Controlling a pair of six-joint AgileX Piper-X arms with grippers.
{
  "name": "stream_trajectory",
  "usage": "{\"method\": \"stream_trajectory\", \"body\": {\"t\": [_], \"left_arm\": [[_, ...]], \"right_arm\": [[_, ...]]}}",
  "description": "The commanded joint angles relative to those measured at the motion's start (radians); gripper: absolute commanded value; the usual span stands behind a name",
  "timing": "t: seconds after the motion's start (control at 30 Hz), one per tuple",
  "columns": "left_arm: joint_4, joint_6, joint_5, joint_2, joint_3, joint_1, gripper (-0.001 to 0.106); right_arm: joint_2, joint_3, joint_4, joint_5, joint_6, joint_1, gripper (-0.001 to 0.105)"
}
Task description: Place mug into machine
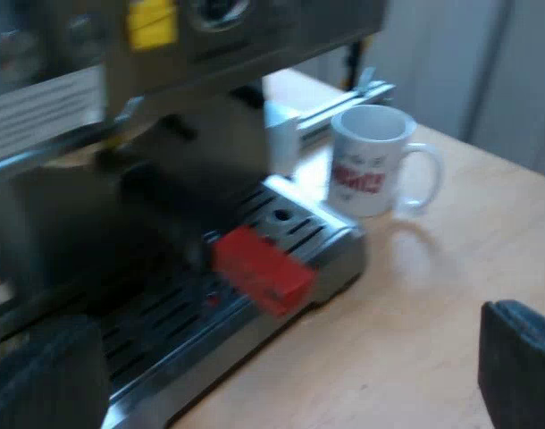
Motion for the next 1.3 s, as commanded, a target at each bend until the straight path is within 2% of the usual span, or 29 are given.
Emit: {"method": "stream_trajectory", "body": {"t": [0.03,0.13,0.33,0.4,0.53,0.67,0.97,1.13,1.3], "left_arm": [[-0.093,0.036,0.051,0.04,0.023,-0.055,0.085],[-0.17,0.05,0.06,0.086,0.051,-0.116,0.085],[-0.28,0.05,0.063,0.142,0.11,-0.171,0.085],[-0.318,0.05,0.1,0.174,0.131,-0.179,0.085],[-0.338,0.05,0.113,0.218,0.149,-0.179,0.085],[-0.338,0.05,0.113,0.25,0.162,-0.179,0.085],[-0.338,0.042,0.105,0.252,0.168,-0.179,0.085],[-0.338,0.042,0.105,0.252,0.176,-0.179,0.085],[-0.338,0.042,0.105,0.252,0.176,-0.179,0.085]], "right_arm": [[-0.001,-0.013,-0.006,-0.01,-0.048,0.019,0.062],[-0.001,-0.012,-0.006,-0.01,-0.051,0.02,0.062],[-0.001,0.01,-0.031,0.007,-0.051,0.02,0.062],[-0.001,0.018,-0.042,0.023,-0.051,0.02,0.062],[-0.001,0.085,-0.124,0.04,-0.051,0.02,0.062],[0.001,0.155,-0.208,0.028,-0.051,0.02,0.074],[0.021,0.294,-0.365,-0.052,-0.051,0.02,0.074],[0.117,0.369,-0.543,-0.07,-0.046,0.02,0.074],[0.212,0.404,-0.687,-0.089,-0.046,0.02,0.074]]}}
